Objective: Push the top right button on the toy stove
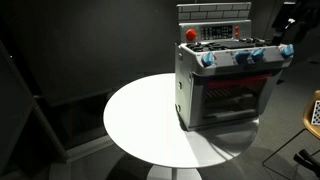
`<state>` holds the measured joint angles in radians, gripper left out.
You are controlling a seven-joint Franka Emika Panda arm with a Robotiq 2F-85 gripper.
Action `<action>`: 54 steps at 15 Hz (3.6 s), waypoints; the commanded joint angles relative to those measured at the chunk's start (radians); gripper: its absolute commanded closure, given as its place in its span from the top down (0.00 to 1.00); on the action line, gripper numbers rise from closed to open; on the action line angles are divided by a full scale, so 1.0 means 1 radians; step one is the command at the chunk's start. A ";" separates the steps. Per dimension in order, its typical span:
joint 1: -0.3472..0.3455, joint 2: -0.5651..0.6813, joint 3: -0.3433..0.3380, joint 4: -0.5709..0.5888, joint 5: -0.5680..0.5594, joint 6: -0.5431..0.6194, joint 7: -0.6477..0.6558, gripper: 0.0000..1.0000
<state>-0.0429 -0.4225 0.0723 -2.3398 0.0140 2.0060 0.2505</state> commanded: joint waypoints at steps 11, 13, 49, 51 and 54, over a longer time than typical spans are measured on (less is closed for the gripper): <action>-0.033 0.068 -0.017 0.129 -0.056 0.052 0.026 1.00; -0.044 0.100 -0.022 0.180 -0.076 0.073 0.032 1.00; -0.040 0.514 -0.137 0.540 -0.286 0.230 0.179 1.00; -0.038 0.520 -0.140 0.548 -0.287 0.231 0.178 1.00; -0.038 0.531 -0.145 0.559 -0.286 0.230 0.175 1.00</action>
<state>-0.0933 0.0762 -0.0560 -1.8325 -0.2771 2.2515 0.4146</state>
